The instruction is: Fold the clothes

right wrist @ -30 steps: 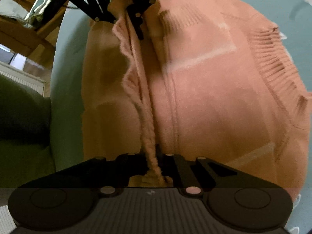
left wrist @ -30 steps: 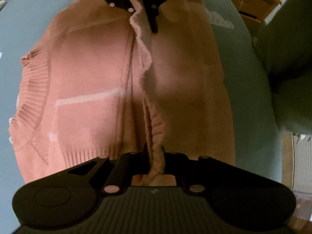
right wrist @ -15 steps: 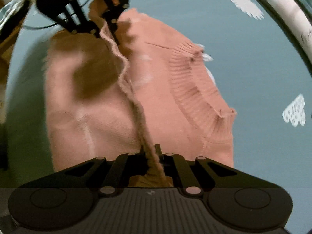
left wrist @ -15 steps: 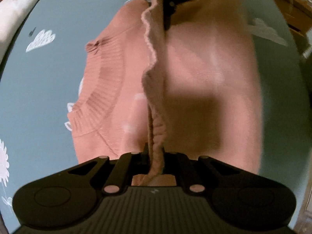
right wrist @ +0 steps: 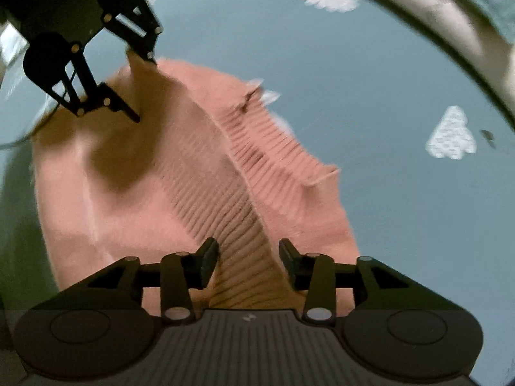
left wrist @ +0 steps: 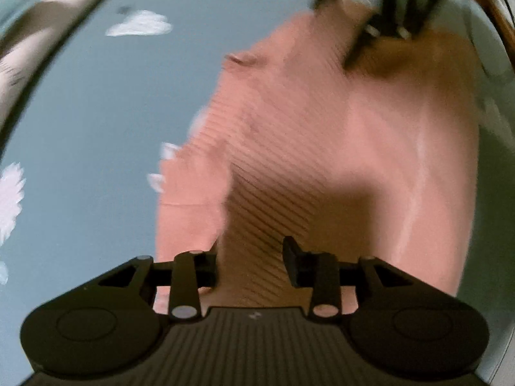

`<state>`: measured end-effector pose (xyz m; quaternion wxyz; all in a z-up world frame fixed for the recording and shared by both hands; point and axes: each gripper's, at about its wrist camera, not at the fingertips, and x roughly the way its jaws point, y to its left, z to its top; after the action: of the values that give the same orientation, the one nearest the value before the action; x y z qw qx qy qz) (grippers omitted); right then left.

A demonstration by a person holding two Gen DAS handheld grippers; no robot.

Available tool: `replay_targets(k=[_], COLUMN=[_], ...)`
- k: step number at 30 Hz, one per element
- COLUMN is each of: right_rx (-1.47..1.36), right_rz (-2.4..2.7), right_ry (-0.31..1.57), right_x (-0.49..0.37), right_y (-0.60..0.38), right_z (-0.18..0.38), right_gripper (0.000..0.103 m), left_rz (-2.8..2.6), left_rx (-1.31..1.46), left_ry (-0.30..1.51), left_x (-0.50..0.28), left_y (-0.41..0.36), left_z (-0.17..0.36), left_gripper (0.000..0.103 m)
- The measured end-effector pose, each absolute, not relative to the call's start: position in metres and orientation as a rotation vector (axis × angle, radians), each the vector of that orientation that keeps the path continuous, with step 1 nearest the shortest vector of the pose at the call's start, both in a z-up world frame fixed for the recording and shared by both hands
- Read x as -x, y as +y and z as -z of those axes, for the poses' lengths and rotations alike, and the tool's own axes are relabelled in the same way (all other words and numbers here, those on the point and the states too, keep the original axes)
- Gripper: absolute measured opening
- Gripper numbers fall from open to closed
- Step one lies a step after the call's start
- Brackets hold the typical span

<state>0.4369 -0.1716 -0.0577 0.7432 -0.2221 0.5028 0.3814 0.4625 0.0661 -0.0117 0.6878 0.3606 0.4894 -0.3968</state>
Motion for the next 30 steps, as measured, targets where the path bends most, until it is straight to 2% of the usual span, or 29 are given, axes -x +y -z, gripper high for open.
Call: replay_targets(k=[3, 8, 19, 28, 30], right_rx=[0.418, 0.306, -0.032, -0.279, -0.272], right_rz=[-0.778, -0.637, -0.327, -0.286, -0.309], right_ry=[1.045, 1.03, 1.21, 1.244, 1.245], right_x=[-0.433, -0.419, -0.306, -0.262, -0.257], right_y=[-0.189, -0.216, -0.291, -0.311, -0.308], right_z=[0.039, 0.024, 0.046, 0.066, 0.068], right_gripper=[0.061, 0.062, 0.062, 0.062, 0.057], left_rz=[0.805, 0.709, 0.414, 0.161, 0.138], left_rx=[-0.762, -0.702, -0.433, -0.221, -0.151], left_ry=[1.05, 1.018, 1.131, 1.198, 1.209], left_x=[-0.462, -0.436, -0.338, -0.312, -0.309], left_y=[0.072, 0.084, 0.122, 0.162, 0.167], left_z=[-0.007, -0.019, 0.015, 0.038, 0.041], left_gripper=[0.047, 0.049, 0.049, 0.051, 0.051])
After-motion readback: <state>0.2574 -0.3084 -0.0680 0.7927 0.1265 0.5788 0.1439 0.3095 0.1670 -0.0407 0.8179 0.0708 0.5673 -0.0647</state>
